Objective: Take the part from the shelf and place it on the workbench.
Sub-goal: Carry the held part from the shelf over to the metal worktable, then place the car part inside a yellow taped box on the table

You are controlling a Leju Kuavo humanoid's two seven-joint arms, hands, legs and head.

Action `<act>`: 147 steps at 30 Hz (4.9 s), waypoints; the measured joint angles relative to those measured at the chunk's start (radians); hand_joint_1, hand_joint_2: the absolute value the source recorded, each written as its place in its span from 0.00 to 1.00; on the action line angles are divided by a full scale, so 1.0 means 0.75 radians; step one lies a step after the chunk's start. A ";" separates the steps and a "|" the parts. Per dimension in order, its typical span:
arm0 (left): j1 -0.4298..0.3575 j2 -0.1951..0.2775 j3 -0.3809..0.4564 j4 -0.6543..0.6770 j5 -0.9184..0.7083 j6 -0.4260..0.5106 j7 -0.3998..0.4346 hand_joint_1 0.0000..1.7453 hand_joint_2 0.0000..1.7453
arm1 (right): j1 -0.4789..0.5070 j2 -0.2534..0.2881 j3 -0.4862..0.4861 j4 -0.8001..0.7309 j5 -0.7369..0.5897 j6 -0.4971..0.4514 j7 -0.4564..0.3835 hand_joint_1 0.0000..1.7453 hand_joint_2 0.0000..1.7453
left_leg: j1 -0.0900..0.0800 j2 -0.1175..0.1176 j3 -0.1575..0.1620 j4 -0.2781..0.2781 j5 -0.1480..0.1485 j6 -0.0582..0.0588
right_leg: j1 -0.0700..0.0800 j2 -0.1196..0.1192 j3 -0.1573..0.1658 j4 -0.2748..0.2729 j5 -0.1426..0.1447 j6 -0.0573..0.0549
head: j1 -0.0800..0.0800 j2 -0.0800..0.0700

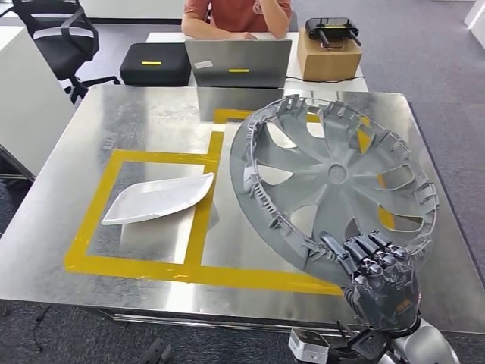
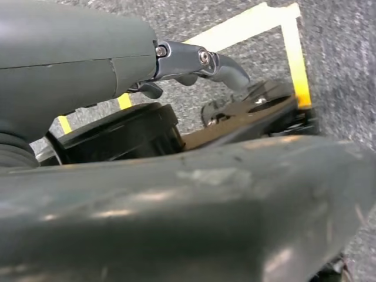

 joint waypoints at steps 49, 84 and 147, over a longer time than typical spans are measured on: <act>0.001 0.011 -0.034 0.001 -0.005 -0.017 0.007 0.00 0.00 | -0.317 -0.295 0.151 0.498 0.000 0.000 0.513 1.00 1.00 | -0.007 -0.053 0.073 -0.208 0.071 0.011 | -0.008 0.038 -0.020 -0.007 0.022 0.032 | -0.001 0.000; 0.000 0.033 -0.068 0.001 -0.032 -0.016 -0.037 0.00 0.00 | -0.512 -0.514 0.692 0.612 0.001 -0.001 0.576 1.00 1.00 | -0.006 -0.055 0.070 -0.208 0.071 0.010 | -0.008 0.036 -0.024 -0.006 0.021 0.032 | -0.001 0.000; 0.018 0.021 -0.092 0.001 0.020 0.003 -0.076 0.00 0.00 | -0.533 -0.365 0.494 0.790 -0.196 0.443 0.656 0.00 1.00 | -0.006 -0.055 0.070 -0.208 0.072 0.010 | -0.008 0.035 -0.024 -0.006 0.022 0.032 | -0.001 0.000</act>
